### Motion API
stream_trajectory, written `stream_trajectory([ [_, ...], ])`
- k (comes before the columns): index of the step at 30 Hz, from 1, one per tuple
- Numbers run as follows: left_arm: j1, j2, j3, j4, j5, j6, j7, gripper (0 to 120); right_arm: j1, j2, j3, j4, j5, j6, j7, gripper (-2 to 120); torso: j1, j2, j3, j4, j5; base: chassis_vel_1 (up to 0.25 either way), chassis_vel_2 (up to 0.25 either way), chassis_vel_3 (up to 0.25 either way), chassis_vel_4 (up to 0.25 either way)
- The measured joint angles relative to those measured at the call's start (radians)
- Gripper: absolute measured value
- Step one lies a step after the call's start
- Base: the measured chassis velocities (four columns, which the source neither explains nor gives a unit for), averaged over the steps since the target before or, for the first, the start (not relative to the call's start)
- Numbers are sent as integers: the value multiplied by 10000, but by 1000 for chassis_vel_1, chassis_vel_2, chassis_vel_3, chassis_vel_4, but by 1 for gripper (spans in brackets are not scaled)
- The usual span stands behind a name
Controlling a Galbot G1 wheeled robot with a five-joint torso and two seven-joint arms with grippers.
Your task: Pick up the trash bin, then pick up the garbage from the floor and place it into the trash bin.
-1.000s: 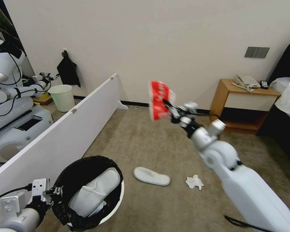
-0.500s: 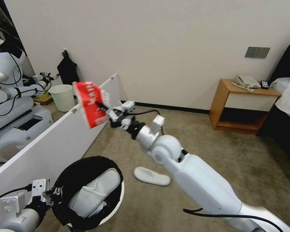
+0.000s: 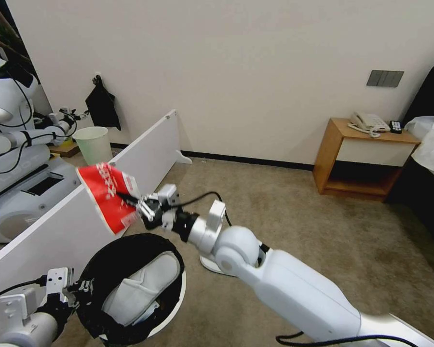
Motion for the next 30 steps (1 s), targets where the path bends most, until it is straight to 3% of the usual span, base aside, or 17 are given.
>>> stream_trajectory([
  [16,-72,59,-57,0,-122,14,-8,3,-421,-857,-611,378,-17,8,-112,0,0,0,-1,3,0,0,0,0,0],
  [30,-66,68,-55,-59,-307,46,-45,3,-645,-834,-1030,1,-376,72,-201,0,0,0,-1,3,0,0,0,0,0],
])
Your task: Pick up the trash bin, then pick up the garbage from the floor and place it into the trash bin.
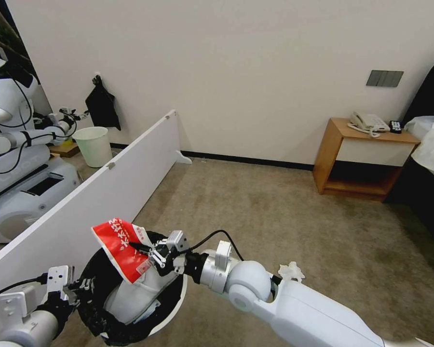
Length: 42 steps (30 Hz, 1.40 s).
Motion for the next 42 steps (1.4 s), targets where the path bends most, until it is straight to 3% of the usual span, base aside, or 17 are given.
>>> stream_trajectory([
  [15,44,-26,2,-101,-33,13,-12,3,-210,51,-189,-348,-492,11,122,1,0,0,0,0,0,0,0,0,0],
  [23,85,-21,1,-157,-33,28,-26,3,-130,49,-348,-286,-685,-297,473,36,0,0,0,1,-1,0,0,0,0],
  [29,95,-21,-1,-158,-33,28,-26,3,-81,0,-373,-191,-679,-368,505,51,0,0,1,0,-2,0,0,0,0],
  [35,68,-33,17,-156,-31,28,-28,3,-93,-175,-375,33,-659,-417,532,79,0,0,0,0,-1,0,0,0,0],
  [42,65,-38,29,-155,-26,28,-28,3,-94,-239,-203,130,-674,-416,534,98,0,0,0,0,-1,0,0,0,0],
])
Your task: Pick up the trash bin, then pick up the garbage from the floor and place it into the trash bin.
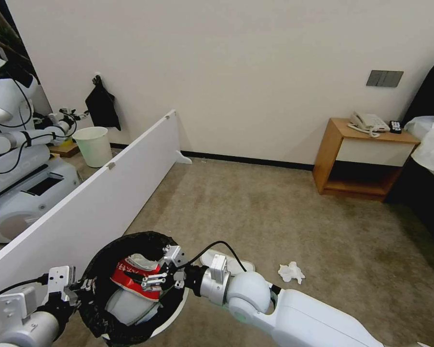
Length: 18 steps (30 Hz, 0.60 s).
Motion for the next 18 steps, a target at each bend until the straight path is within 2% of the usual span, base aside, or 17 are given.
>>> stream_trajectory([
  [14,25,-37,-23,2,20,5,-9,3,23,-155,545,264,-31,300,49,100,0,0,0,0,0,0,0,0,0],
  [18,46,-89,-43,-6,55,7,-14,3,-160,-208,1242,324,-35,604,359,100,0,0,0,2,1,0,0,0,0],
])
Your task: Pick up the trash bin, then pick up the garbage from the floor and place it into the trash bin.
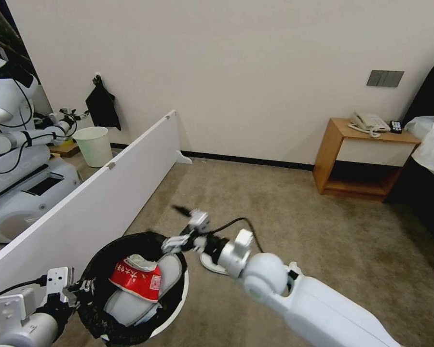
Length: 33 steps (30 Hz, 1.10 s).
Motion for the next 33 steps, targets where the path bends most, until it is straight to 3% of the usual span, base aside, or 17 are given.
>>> stream_trajectory([
  [7,-28,-82,-54,-46,32,17,-16,3,-581,-209,1143,116,83,62,742,100,0,0,0,-1,1,0,0,0,0],
  [10,155,-314,-236,-76,111,18,-13,3,-1664,-638,2626,117,627,910,1704,100,0,0,0,-6,1,0,0,0,0],
  [11,155,-314,-236,-76,111,18,-13,3,-1664,-638,2626,117,627,910,1704,100,0,0,0,-6,1,0,0,0,0],
  [12,234,-448,-325,-144,146,18,-5,3,-2081,-776,3045,110,548,978,1964,100,-1,0,0,9,2,0,0,0,0],
  [14,212,-557,-374,-186,204,18,-9,3,-2685,-893,3561,177,316,973,2216,100,-1,1,0,8,0,0,0,0,0],
  [15,183,-617,-383,-199,246,16,-15,3,-3442,-938,4269,286,-4,905,2466,100,-1,2,0,-8,3,0,0,0,0],
  [18,221,-668,-382,-187,310,4,-1,3,-4848,-871,5722,479,-597,832,2693,100,-1,2,0,-8,1,0,0,0,0],
  [20,250,-732,-424,-23,494,-62,90,3,-7075,-119,7921,679,-1754,925,2692,100,-1,2,-1,-3,0,0,0,0,0],
  [21,250,-732,-424,-23,494,-62,90,3,-7075,-119,7921,679,-1754,925,2692,100,-1,2,-1,-3,0,0,0,0,0],
  [24,296,-902,-380,15,562,-110,126,3,-8922,1423,9608,767,-3481,1097,2381,100,-1,2,-1,-1,3,0,0,0,0],
  [28,297,-1002,-335,94,760,-166,200,3,-9864,2249,10339,849,-4688,1329,2091,100,-2,2,-1,2,-4,0,0,0,0],
  [30,260,-1032,-379,191,802,-216,255,3,-11011,3089,11147,963,-5905,1716,1868,100,-2,3,-2,-4,-3,0,0,0,0],
  [33,258,-997,-398,255,817,-241,299,3,-11559,3520,11690,1067,-6417,2014,1720,100,-2,2,-1,-2,-1,0,0,0,0],
])
